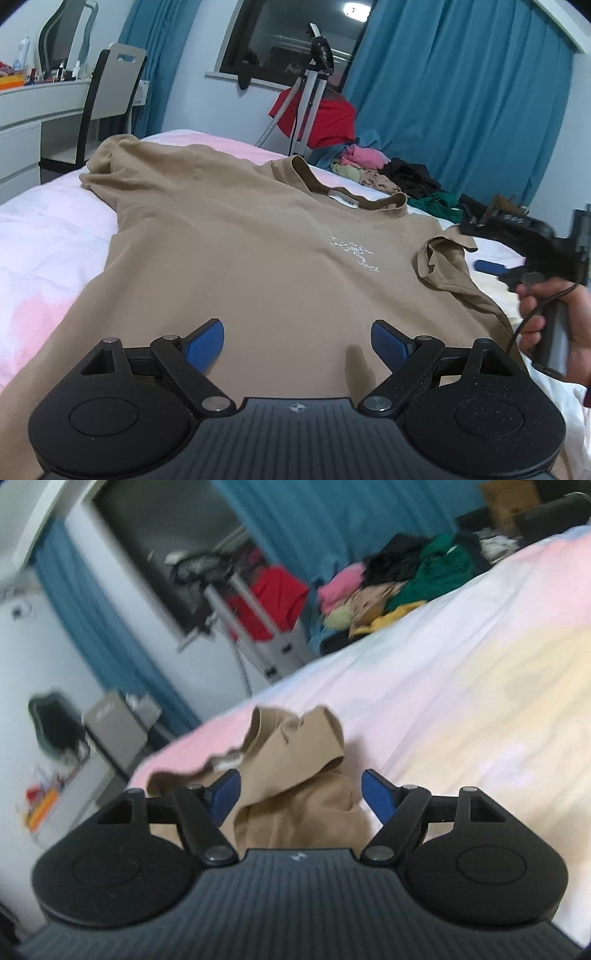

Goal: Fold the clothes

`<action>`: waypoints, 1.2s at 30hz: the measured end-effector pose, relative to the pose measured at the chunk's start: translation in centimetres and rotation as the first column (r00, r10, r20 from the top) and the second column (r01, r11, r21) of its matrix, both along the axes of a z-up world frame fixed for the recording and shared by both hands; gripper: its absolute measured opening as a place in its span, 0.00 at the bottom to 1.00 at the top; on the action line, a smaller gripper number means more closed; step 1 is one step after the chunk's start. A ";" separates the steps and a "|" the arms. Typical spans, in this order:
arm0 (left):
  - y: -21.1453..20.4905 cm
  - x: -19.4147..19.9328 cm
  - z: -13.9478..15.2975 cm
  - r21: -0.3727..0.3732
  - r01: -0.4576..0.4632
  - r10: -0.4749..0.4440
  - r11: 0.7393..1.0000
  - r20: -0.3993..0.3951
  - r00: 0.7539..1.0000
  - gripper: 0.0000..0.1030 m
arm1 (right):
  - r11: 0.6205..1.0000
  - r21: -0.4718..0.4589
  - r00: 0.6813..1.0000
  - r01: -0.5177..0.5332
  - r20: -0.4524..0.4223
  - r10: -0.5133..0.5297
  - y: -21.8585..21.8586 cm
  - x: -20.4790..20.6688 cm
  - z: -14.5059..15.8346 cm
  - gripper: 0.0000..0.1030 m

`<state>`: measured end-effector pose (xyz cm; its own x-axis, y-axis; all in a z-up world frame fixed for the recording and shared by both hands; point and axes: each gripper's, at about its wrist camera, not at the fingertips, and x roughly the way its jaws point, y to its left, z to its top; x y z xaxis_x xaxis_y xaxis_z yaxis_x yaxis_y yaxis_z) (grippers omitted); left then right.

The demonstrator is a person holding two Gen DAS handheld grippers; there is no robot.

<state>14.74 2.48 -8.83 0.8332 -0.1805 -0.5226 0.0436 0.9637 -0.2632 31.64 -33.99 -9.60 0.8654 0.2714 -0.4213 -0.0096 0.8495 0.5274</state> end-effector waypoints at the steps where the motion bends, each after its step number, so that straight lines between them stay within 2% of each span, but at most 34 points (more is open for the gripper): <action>1: 0.0 0.1 0.0 -0.013 0.005 -0.005 1.000 0.001 1.000 0.86 | 1.000 -0.025 1.000 -0.011 -0.005 0.011 0.5 0.7 0.0 0.73; 3: -0.1 0.1 0.0 -0.025 0.022 -0.021 0.999 0.010 1.000 0.86 | 0.997 -0.081 1.000 -0.013 -0.013 0.012 1.4 2.3 0.2 0.61; 4: -0.2 0.0 0.0 -0.024 0.030 -0.029 0.999 0.014 0.999 0.86 | 0.993 -0.121 1.000 0.007 -0.010 -0.008 1.3 2.4 0.5 0.48; 5: -0.3 0.0 0.0 -0.017 0.040 -0.039 0.999 0.020 0.999 0.86 | 0.989 -0.146 1.000 0.018 -0.010 -0.019 1.0 2.6 0.6 0.27; 7: -0.6 -0.1 0.0 -0.004 0.050 -0.050 0.999 0.022 0.999 0.86 | 0.982 -0.185 0.999 0.033 -0.013 -0.036 0.3 3.0 0.9 0.10; 9: -0.8 -0.2 0.0 0.000 0.055 -0.055 0.998 0.022 0.998 0.86 | 0.977 -0.199 0.997 0.072 0.022 -0.069 -1.0 2.8 2.0 0.08; 13: -0.7 -0.3 -0.1 -0.006 0.057 -0.056 0.998 0.016 0.998 0.86 | 0.974 -0.105 0.978 0.199 0.076 -0.192 -6.4 1.8 4.0 0.07; 17: -0.7 -0.2 -0.3 -0.005 0.060 -0.060 0.998 0.009 0.998 0.86 | 0.926 -0.155 0.939 0.345 0.047 -0.341 -12.0 2.0 4.3 0.07; 18: -0.7 -0.1 -0.3 -0.007 0.061 -0.061 0.998 0.007 0.998 0.86 | 0.908 -0.182 0.925 0.377 0.034 -0.378 -13.0 2.0 4.1 0.07; 20: -0.7 0.0 -0.4 -0.004 0.060 -0.060 0.998 0.003 0.998 0.86 | 0.884 -0.170 0.896 0.436 -0.008 -0.444 -15.0 1.5 3.0 0.10; 22: -0.8 0.2 -0.5 -0.001 0.060 -0.060 0.998 -0.001 0.998 0.86 | 0.878 -0.078 0.878 0.472 -0.055 -0.476 -16.5 0.5 1.5 0.10; 24: -0.8 0.3 -0.6 0.002 0.059 -0.059 0.998 -0.005 0.998 0.86 | 0.877 0.007 0.874 0.481 -0.091 -0.478 -16.9 -1.3 0.2 0.16; 25: -0.8 0.3 -0.6 0.004 0.059 -0.059 0.998 -0.007 0.998 0.86 | 0.874 0.049 0.872 0.484 -0.109 -0.477 -17.1 -2.2 -0.4 0.34; 26: -0.8 0.3 -0.6 0.003 0.059 -0.059 0.998 -0.006 0.998 0.86 | 0.876 0.096 0.879 0.473 -0.118 -0.462 -16.7 -3.5 -1.0 0.62; 27: -0.7 0.2 -0.5 0.002 0.059 -0.059 0.998 -0.005 0.998 0.86 | 0.881 0.138 0.891 0.453 -0.114 -0.440 -15.9 -4.8 -1.3 0.72; 28: -0.7 0.1 -0.4 0.003 0.059 -0.059 0.998 -0.003 0.998 0.86 | 0.885 0.178 0.903 0.430 -0.107 -0.417 -15.1 -6.2 -1.5 0.75; 30: -0.7 -0.2 -0.2 0.006 0.057 -0.057 0.998 0.001 0.998 0.86 | 0.889 0.256 0.925 0.379 -0.092 -0.368 -13.3 -8.8 -1.8 0.75; 33: -0.6 -0.9 0.3 0.009 0.052 -0.052 0.999 0.011 0.999 0.86 | 0.875 0.348 0.942 0.335 -0.121 -0.312 -10.5 -11.2 -1.8 0.75; 36: -0.7 -1.6 0.7 0.010 0.050 -0.050 0.999 0.012 0.999 0.86 | 0.863 0.364 0.933 0.351 -0.213 -0.290 -8.4 -12.1 -1.7 0.75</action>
